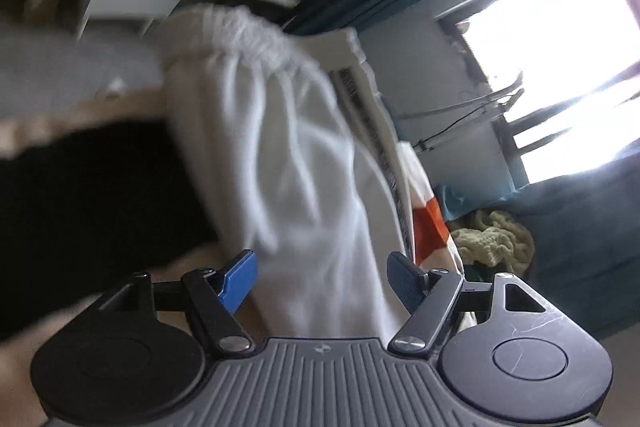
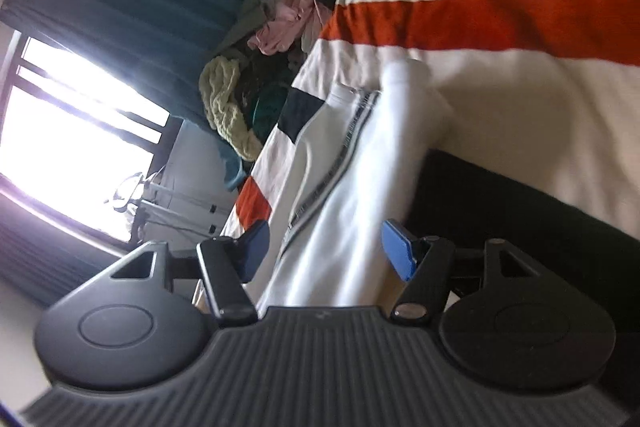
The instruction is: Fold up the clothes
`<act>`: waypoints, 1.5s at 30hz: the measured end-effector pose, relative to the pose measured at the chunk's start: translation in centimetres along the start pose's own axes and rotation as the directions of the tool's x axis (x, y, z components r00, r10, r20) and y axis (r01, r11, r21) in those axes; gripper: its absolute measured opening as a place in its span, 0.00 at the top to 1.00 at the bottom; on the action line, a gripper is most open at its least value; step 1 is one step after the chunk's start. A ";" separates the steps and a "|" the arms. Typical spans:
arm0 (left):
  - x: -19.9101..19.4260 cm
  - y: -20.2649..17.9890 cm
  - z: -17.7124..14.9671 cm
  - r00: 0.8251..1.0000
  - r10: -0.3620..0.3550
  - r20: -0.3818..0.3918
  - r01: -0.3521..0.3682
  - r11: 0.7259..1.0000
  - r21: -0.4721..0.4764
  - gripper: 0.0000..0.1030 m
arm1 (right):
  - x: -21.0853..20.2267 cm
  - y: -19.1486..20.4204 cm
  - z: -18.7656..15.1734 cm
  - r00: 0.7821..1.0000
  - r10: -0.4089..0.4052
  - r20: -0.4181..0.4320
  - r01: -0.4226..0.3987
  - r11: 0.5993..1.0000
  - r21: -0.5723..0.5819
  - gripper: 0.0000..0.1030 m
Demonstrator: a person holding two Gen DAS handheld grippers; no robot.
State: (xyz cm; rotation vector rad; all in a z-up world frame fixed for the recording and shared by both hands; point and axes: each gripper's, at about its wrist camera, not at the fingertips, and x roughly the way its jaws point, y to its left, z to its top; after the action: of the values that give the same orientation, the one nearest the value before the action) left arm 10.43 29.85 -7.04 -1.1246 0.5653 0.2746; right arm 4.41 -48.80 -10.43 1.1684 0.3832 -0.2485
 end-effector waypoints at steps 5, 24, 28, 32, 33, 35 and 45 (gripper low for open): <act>0.0 3.0 -1.4 0.994 -0.100 -0.047 0.092 0.985 -0.146 0.24 | -0.7 -2.3 -0.8 0.998 0.056 -0.008 -0.055 0.996 0.076 0.52; 4.2 5.5 3.4 0.977 -0.080 0.196 0.114 0.980 -0.166 0.43 | 9.8 -3.3 -1.6 0.990 -0.101 0.099 0.105 0.993 -0.043 0.54; 4.5 5.9 4.3 0.968 -0.050 0.248 0.087 0.986 -0.140 0.56 | 11.3 -4.3 0.1 0.984 -0.070 0.164 0.066 0.997 0.030 0.54; 5.5 5.8 4.6 0.950 -0.059 0.308 0.087 0.993 -0.077 0.61 | 13.3 -5.1 2.9 0.982 -0.056 0.180 0.046 0.997 0.064 0.54; 5.8 5.6 4.6 0.947 -0.053 0.318 0.078 0.995 -0.065 0.65 | 13.7 -5.3 3.3 0.983 -0.047 0.180 0.033 0.996 0.078 0.55; 6.2 5.0 4.8 0.942 -0.039 0.332 0.057 0.997 -0.046 0.66 | 14.1 -5.5 3.8 0.983 -0.034 0.182 0.015 0.994 0.105 0.59; 2.2 5.4 4.8 0.920 -0.169 0.353 0.221 0.969 -0.111 0.89 | 10.1 -4.2 4.6 0.983 0.004 0.186 -0.010 0.999 0.036 0.90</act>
State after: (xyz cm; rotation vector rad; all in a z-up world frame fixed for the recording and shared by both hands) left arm 11.06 36.34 -10.96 -1.2354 0.1228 0.3336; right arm 12.69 -54.58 -16.64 1.1722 0.2113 -0.3568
